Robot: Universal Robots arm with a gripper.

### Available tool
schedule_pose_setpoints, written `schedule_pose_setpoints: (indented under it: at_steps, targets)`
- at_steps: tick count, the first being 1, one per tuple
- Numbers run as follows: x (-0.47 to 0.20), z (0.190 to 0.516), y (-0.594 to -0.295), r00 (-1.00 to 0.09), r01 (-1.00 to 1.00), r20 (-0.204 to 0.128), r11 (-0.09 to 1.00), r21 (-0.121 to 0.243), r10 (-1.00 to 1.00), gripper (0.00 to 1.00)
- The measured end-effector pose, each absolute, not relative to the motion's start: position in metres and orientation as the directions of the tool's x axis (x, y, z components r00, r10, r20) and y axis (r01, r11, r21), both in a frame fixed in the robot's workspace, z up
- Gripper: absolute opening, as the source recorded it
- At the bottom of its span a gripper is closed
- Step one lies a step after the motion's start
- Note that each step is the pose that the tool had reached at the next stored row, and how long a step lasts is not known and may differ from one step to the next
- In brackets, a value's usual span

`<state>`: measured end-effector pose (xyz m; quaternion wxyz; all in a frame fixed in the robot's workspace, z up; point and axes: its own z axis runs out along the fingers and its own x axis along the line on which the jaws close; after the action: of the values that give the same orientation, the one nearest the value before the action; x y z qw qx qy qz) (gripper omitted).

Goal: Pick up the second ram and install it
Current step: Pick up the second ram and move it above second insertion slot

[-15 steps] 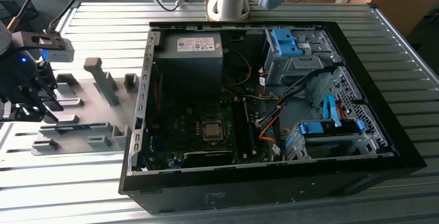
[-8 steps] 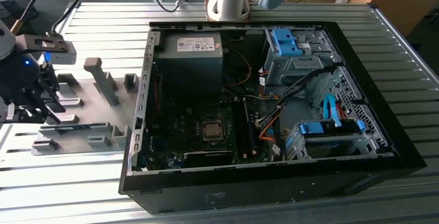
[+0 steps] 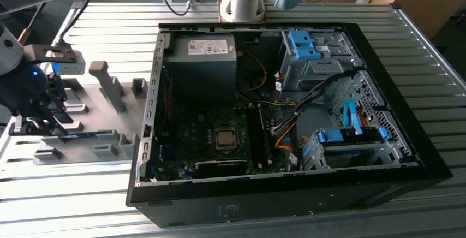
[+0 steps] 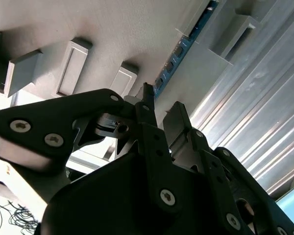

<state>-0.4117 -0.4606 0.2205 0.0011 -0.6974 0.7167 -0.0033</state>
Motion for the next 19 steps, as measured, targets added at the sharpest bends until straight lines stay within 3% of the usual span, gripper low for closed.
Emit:
schedule_pose_setpoints:
  at_steps: [19]
  targets:
    - [-0.409,0.197,-0.461,-0.005,-1.0,0.006,0.005,-0.006,-1.0,0.36]
